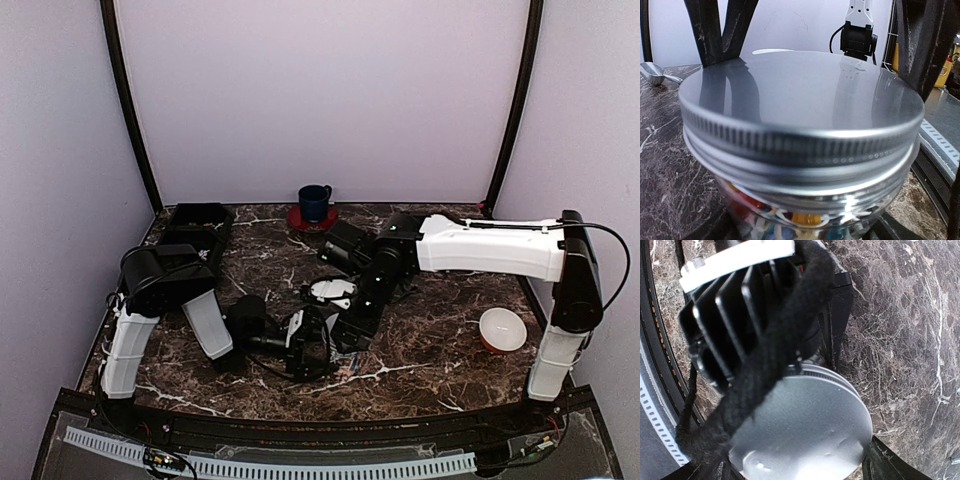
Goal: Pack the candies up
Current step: Place the box lid on the packing bottle.
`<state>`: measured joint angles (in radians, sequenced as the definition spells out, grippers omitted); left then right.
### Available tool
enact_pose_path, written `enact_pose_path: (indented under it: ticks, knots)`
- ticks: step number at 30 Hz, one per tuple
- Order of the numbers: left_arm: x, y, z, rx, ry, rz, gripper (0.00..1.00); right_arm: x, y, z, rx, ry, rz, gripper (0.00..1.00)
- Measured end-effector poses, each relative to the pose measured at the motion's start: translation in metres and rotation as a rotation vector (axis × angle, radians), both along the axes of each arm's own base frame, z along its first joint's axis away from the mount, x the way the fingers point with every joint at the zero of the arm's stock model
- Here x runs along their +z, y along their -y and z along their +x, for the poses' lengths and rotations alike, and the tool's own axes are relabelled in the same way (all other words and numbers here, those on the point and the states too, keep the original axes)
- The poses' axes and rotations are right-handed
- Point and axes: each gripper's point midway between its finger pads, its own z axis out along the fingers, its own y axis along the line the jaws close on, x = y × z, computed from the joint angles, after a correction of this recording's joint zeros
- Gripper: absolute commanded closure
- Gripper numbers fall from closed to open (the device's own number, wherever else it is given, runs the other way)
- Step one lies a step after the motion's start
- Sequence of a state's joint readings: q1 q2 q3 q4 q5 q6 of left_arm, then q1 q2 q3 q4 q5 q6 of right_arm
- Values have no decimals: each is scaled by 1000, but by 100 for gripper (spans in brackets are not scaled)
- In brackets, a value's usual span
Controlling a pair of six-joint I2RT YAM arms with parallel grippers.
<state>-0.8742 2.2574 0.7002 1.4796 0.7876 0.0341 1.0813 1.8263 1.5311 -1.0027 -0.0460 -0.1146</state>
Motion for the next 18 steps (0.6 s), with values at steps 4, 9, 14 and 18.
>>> enact_pose_path:
  ticks: [4,9,14,18]
  knots:
    - [0,0,0,0,0,0,19,-1,0,0,4,-8,3,19]
    - [0,0,0,0,1,0,20,-2,0,0,5,-9,14,19]
    - [0,0,0,0,1,0,20,-2,0,-1,6,-3,26,19]
    - [0,0,0,-1,-1,0,20,-1,1,-1,16,4,35,19]
